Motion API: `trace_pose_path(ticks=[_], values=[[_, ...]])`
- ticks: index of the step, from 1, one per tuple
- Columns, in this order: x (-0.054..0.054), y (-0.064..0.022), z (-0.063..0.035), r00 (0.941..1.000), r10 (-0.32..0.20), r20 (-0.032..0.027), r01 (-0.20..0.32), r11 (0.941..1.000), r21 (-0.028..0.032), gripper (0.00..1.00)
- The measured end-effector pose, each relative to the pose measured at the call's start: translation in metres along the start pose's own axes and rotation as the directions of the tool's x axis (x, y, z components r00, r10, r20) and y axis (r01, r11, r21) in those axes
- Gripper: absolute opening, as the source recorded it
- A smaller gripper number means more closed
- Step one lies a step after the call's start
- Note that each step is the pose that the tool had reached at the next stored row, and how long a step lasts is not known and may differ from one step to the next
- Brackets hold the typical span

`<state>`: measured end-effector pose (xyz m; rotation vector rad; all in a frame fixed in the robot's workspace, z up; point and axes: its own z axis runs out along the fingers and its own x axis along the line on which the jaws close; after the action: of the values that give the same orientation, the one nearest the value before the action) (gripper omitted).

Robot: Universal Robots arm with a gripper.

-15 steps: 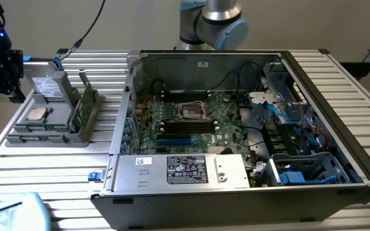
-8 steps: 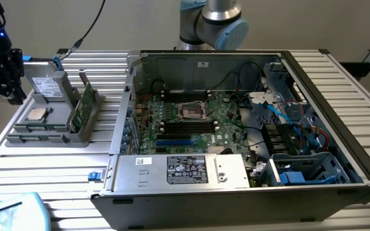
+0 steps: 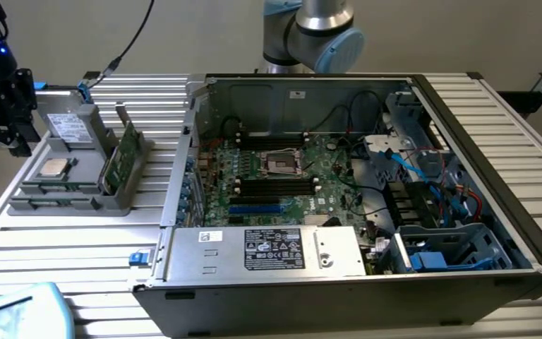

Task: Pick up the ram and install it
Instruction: 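Pick up the ram and move it above insertion slot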

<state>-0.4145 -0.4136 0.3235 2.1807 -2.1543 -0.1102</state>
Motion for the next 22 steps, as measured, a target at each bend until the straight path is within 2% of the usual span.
trace_pose_path(ticks=[14,22], values=[[0.0,0.0,0.0003,1.0,0.0,-0.0001,0.0,1.0,-0.0001,0.37],[0.0,-0.0014,0.0134,1.0,0.0,0.0001,0.0,1.0,0.0008,0.37]])
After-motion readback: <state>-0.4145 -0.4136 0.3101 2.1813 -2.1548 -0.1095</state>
